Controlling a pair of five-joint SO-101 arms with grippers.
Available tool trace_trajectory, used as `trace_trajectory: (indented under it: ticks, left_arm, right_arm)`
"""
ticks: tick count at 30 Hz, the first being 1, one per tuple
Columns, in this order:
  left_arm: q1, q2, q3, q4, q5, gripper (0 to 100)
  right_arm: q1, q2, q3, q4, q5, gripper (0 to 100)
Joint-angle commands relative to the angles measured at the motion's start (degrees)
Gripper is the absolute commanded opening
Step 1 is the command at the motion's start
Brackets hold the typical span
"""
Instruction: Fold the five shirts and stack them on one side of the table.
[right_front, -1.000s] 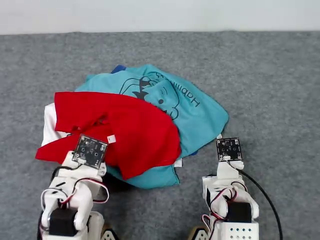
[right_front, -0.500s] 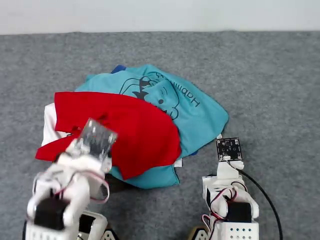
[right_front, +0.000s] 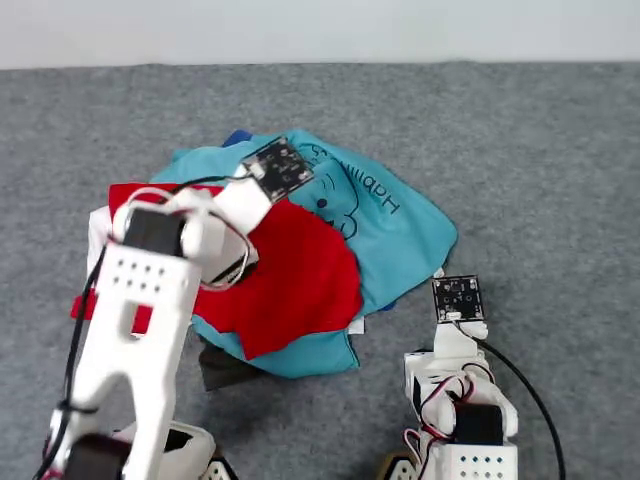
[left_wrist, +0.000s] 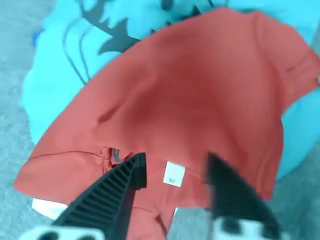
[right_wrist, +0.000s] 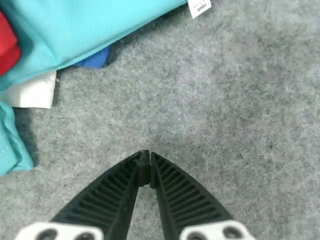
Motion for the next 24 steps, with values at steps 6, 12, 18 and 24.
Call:
trace_trajectory:
  ticks: [6,12,18,24]
  left_arm:
    - [4.13,11.78,-12.18,6.42,-8.97,33]
    - [6.07,21.10,-12.44,0.44,-10.29,33]
    - [5.80,30.95,-12.44,-11.08,-10.20,33]
    - [4.66,39.12,-12.44,-17.41,-5.80,32]
  right_arm:
    - [0.22,-0.84,0.79,0.04,0.53,0.9]
    - [0.22,-0.84,0.79,0.04,0.53,0.9]
    - [0.22,-0.84,0.79,0.04,0.53,0.9]
    - [0.22,-0.84,0.79,0.04,0.53,0.9]
